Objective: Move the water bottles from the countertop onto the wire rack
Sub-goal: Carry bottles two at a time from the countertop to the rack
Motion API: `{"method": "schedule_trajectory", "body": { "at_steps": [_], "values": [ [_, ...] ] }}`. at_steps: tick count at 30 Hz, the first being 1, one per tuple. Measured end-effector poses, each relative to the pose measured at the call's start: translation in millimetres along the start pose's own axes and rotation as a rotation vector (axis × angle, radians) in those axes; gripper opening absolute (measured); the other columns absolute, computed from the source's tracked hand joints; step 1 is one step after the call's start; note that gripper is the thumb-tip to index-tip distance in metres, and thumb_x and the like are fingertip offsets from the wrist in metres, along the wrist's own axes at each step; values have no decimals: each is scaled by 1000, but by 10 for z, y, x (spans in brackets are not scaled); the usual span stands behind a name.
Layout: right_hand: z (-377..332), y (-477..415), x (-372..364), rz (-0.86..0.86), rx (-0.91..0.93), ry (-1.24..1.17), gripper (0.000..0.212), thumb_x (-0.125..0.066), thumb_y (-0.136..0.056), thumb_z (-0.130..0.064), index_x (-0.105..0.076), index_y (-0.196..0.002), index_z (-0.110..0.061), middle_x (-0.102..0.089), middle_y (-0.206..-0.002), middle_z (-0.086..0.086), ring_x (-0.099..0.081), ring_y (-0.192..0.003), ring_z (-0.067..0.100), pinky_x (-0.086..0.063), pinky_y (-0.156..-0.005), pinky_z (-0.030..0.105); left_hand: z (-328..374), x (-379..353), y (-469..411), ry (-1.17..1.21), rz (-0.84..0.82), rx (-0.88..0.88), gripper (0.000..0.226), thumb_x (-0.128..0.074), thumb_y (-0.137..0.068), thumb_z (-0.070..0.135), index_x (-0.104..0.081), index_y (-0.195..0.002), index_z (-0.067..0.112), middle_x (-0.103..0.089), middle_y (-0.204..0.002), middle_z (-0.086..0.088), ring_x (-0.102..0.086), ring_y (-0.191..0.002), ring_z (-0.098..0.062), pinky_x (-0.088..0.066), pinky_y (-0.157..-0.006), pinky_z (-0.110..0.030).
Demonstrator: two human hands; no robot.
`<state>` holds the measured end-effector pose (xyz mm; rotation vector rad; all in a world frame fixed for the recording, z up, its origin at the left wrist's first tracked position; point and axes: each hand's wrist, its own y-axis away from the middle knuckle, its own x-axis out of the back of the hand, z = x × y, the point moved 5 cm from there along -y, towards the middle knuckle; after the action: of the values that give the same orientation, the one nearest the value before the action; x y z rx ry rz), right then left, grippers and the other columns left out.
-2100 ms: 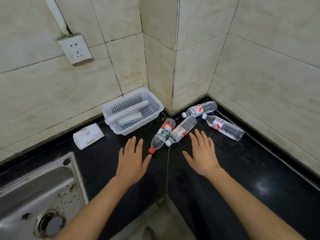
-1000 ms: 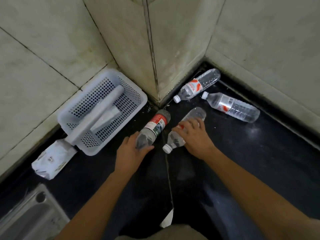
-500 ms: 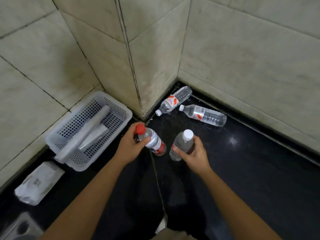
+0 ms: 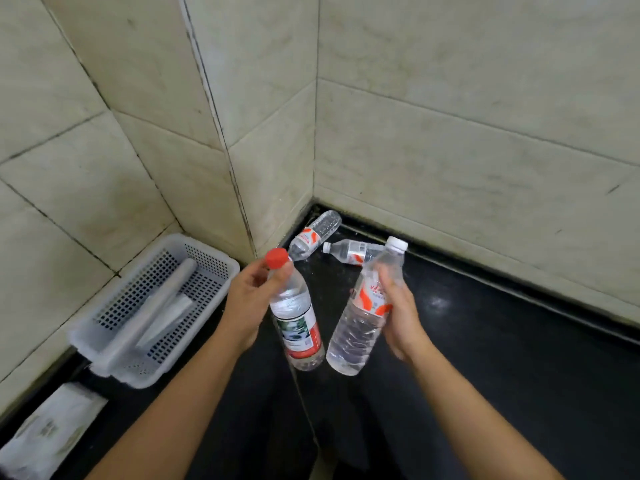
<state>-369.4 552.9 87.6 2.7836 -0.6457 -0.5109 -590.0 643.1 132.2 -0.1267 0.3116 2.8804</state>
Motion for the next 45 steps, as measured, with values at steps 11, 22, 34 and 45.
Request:
{"method": "schedule_trajectory", "body": {
  "at_steps": [11,22,34,45],
  "values": [
    [-764,1036,512,150,137,-10,69,-76,-71,-60,-65,-108,-3,-69,-93,20,-65,-79,30,-55,-77,44,444,-1079,463,235,-312,34,34,-68,-81,41,-61,-102,16,-73,-99,-8,-67,-98,-24,-55,-90,-40],
    [-959,2323,1772,504,293,-116,55,-71,-84,-49,-62,-108,0,-65,-86,20,-64,-70,27,-54,-65,37,546,-2532,1482,92,-612,90,21,-61,-96,31,-64,-89,12,-67,-66,4,-64,-62,-7,-52,-76,-29],
    [-1083,4764,4015,846,454,-139,37,-72,-87,-49,-68,-94,-13,-69,-87,16,-67,-77,29,-55,-73,42,87,-4715,3861,-89,-873,-168,38,-67,-75,54,-60,-86,19,-57,-77,-4,-58,-71,-15,-50,-69,-29],
    [-1310,6995,6258,1155,524,-178,30,-71,-89,-46,-69,-95,-17,-75,-87,8,-71,-80,23,-55,-77,38,-438,-7050,6379,-170,-1226,-249,33,-46,-97,49,-60,-93,19,-63,-89,-3,-59,-81,-12,-50,-78,-24]
  ]
}}
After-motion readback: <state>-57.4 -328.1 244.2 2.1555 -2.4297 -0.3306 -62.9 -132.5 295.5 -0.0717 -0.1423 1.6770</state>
